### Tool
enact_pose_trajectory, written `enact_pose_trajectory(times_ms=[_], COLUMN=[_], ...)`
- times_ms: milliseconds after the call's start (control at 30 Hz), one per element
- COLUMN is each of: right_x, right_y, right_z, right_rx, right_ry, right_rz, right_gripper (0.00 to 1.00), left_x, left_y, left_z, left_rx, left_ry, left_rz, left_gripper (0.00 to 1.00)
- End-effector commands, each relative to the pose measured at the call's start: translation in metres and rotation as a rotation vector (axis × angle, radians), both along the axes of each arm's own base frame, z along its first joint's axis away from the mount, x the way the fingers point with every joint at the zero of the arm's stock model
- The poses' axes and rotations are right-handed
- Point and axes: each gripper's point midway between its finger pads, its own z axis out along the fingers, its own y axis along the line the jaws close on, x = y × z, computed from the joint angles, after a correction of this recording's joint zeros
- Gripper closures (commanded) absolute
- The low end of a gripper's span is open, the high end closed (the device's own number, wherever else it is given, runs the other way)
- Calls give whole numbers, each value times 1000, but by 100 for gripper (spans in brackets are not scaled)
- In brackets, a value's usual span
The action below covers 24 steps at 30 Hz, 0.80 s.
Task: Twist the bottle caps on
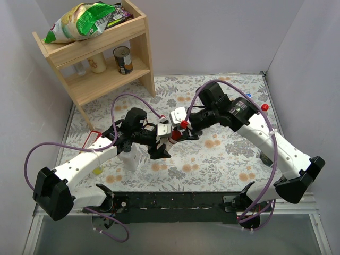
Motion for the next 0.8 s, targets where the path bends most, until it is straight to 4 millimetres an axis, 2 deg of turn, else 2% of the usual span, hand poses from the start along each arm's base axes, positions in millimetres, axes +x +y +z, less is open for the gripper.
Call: enact_pose_trajectory(times_ms=[0, 300, 600, 767], right_x=[-24, -29, -28, -27], right_y=[-3, -5, -12, -11], right_z=[-11, -6, -20, -13], right_rx=[-60, -59, -94, -66], right_ry=[109, 121, 110, 96], right_rz=[83, 108, 71, 59], right_gripper=[58, 59, 60, 61], left_x=[14, 16, 24, 24], left_y=[-11, -11, -11, -12], left_z=[41, 37, 49, 51], left_rx=[-98, -92, -137, -142], left_ry=[-127, -110, -107, -93], left_rz=[2, 27, 88, 95], left_gripper=[100, 100, 100, 100])
